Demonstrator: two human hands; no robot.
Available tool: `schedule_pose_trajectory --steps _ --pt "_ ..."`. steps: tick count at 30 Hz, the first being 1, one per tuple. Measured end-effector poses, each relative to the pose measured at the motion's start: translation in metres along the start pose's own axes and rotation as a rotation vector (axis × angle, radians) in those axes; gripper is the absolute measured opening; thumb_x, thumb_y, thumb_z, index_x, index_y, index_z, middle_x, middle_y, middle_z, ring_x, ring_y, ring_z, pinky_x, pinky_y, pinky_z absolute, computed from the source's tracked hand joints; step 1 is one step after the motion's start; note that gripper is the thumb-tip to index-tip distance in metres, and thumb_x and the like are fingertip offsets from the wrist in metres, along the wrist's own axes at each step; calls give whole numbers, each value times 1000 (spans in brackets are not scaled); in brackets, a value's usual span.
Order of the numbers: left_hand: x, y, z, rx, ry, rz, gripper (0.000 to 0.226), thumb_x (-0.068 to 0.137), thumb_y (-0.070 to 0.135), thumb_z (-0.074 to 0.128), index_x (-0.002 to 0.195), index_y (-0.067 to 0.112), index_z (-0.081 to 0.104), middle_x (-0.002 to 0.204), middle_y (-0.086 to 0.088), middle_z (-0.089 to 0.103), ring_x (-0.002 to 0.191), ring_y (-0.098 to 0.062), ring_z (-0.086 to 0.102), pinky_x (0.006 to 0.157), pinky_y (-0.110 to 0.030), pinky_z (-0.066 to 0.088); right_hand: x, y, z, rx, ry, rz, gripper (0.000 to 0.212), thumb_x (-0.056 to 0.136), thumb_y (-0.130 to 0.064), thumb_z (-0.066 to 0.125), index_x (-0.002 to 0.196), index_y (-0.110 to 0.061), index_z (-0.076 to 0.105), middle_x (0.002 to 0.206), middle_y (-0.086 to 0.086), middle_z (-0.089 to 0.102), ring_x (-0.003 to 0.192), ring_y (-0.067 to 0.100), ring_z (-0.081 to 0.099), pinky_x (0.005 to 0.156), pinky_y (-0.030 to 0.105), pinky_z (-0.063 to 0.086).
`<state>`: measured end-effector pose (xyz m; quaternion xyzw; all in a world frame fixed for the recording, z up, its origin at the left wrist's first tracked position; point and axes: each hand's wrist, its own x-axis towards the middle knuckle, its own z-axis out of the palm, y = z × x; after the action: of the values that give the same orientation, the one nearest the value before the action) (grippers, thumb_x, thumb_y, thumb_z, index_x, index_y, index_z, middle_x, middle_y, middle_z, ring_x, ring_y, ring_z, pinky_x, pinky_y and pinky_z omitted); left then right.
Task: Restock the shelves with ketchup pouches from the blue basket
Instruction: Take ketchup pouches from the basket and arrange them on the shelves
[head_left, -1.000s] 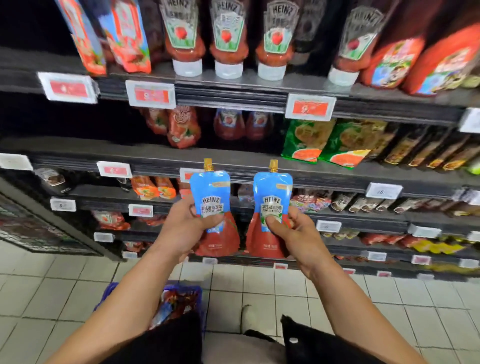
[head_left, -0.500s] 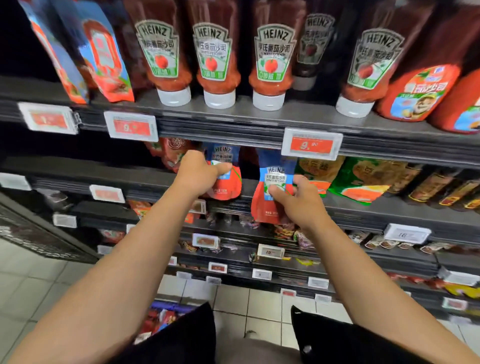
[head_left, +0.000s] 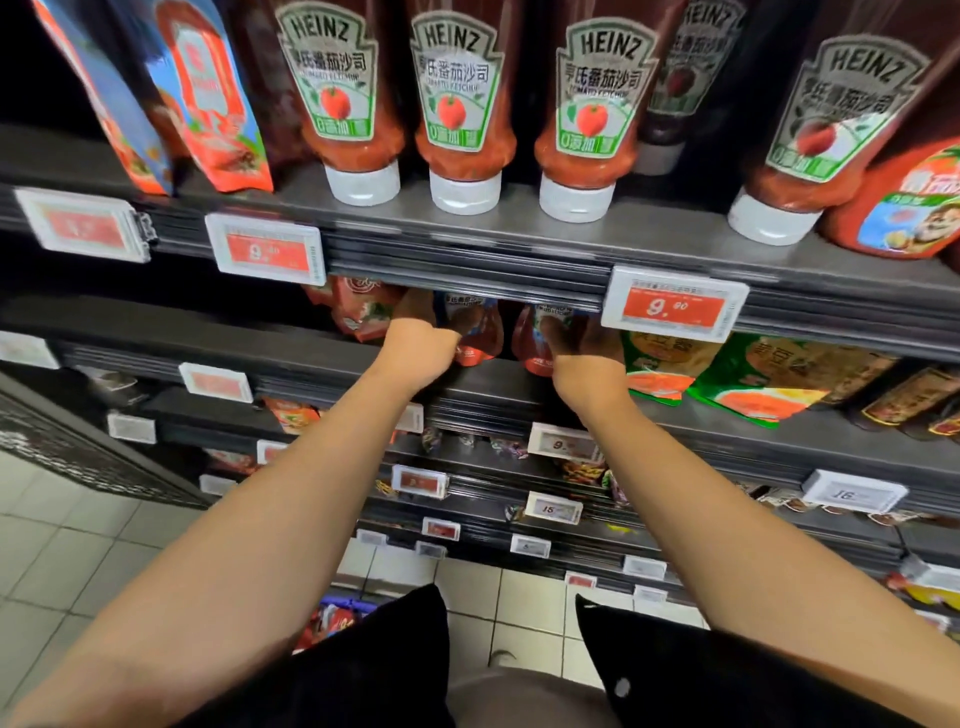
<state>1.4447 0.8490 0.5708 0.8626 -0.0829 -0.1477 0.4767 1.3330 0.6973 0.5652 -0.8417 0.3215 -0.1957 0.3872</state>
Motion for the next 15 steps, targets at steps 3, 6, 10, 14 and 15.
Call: schedule_pose_trajectory --steps 3,6,10,14,15 --pt "3 -16 4 42 45 121 48 88 12 75 60 17 37 34 11 37 33 0 41 37 -9 28 -5 4 6 6 77 -72 39 100 -24 63 113 12 62 115 35 64 112 48 60 99 45 43" --pt "0 -28 5 111 70 201 48 81 32 84 60 13 46 40 14 44 35 -1 42 42 -17 35 -8 14 9 -91 -127 46 42 106 -28 48 127 8 59 127 30 60 122 42 55 102 43 40" --pt "-9 -35 10 249 67 265 51 78 42 85 102 1 67 98 -11 70 96 -23 64 84 -37 53 -3 15 11 -126 -173 70 42 106 -28 45 136 0 54 135 26 56 127 39 51 107 40 37" --pt "-8 -27 13 343 101 186 48 85 41 78 68 4 53 67 -11 54 90 -40 61 67 -40 42 -1 10 15 -71 -70 42 36 93 -5 62 125 7 51 125 29 57 116 44 55 103 41 45" --pt "-5 -27 15 362 112 181 51 86 40 78 64 6 47 62 -10 49 86 -42 61 61 -37 37 -1 9 16 -74 -80 65 35 91 -3 61 124 5 51 124 28 57 115 43 56 102 40 46"
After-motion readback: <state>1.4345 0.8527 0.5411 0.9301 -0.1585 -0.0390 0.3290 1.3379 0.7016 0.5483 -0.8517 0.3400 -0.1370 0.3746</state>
